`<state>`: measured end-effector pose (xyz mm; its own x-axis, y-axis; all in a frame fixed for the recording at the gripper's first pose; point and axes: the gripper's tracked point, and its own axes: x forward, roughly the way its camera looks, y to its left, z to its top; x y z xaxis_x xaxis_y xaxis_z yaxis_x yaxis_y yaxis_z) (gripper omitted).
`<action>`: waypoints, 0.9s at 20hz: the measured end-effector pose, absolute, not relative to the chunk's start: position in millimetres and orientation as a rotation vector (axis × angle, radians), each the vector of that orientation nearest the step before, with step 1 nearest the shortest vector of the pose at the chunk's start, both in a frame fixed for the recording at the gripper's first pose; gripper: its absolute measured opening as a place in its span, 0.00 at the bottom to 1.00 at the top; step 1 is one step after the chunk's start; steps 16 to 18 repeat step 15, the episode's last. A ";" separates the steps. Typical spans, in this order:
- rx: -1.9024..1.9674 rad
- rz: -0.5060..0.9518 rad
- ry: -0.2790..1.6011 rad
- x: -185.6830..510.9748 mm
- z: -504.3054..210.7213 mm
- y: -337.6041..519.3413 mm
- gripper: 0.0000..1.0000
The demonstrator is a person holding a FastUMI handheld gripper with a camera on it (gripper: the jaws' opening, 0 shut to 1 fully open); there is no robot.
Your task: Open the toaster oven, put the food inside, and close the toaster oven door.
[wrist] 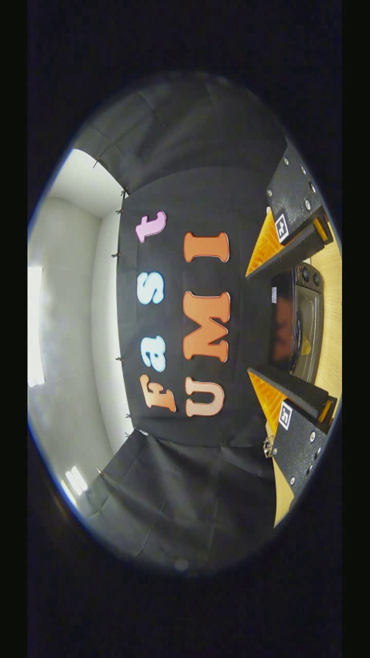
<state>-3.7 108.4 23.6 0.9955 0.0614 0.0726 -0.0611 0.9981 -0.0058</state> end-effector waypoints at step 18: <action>0.015 0.106 -0.171 -12.4 62.0 127.5 0.96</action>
